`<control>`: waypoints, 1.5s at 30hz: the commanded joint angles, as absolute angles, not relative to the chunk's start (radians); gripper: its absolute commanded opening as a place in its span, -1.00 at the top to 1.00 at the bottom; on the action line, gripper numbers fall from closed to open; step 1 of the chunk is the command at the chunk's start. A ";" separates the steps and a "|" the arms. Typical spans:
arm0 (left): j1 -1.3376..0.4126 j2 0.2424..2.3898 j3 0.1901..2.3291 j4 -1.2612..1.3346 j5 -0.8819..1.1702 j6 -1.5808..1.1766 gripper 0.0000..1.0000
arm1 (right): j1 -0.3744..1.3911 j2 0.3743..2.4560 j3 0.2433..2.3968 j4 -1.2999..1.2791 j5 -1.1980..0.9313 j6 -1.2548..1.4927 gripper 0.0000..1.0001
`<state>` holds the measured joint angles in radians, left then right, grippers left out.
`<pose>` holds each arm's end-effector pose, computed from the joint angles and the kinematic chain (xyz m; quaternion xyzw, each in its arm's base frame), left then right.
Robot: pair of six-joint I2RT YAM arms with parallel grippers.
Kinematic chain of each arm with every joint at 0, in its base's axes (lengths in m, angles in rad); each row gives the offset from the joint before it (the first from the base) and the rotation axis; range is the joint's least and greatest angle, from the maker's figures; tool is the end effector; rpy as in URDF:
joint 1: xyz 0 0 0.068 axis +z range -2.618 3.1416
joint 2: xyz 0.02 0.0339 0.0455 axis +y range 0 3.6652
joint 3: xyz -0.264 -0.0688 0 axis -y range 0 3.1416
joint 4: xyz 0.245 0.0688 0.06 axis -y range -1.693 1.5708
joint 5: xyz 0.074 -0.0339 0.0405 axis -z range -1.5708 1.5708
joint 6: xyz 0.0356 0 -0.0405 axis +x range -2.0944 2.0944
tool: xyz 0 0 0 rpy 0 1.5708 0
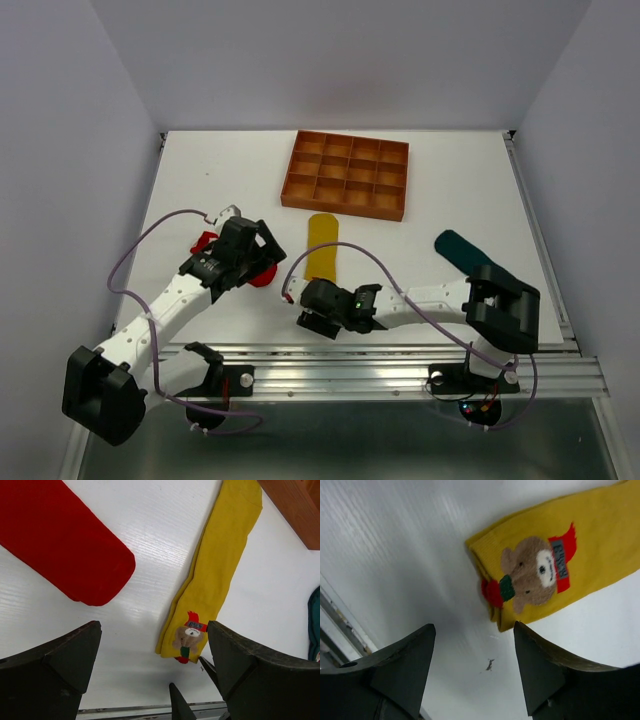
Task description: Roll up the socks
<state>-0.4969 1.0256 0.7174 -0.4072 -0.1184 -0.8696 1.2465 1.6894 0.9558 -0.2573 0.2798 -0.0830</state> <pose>0.1930 -0.0999 0.2504 -0.1924 0.8881 -0.2196 0.3551 0.1153 0.3122 0.1656 -0.5540 0.7714 0.0439 0.3100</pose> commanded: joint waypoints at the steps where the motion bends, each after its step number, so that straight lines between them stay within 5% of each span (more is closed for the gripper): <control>1: -0.483 1.023 0.690 -0.379 -0.097 -0.836 -0.98 | 1.255 1.707 0.989 -0.216 0.368 -0.127 -0.39; 13: -0.477 1.029 0.670 -0.368 -0.081 -0.821 -0.98 | 1.255 1.769 0.980 -0.156 0.399 -0.153 0.21; 21: -0.479 0.999 0.600 -0.351 0.029 -0.801 -0.98 | 1.195 1.717 0.999 -0.181 0.127 -0.124 0.68; 32: -0.479 0.924 0.502 -0.305 0.140 -0.796 -0.98 | 0.979 1.738 1.072 -0.267 -0.409 -0.037 0.78; 45: -0.477 0.923 0.400 -0.130 0.296 -0.805 -0.90 | 0.833 1.885 1.206 -0.386 -0.770 0.049 0.79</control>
<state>-0.4721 0.9257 0.3996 -0.2108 0.2451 -0.8169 0.8627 1.8549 1.1419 -0.3313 -0.6170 0.0063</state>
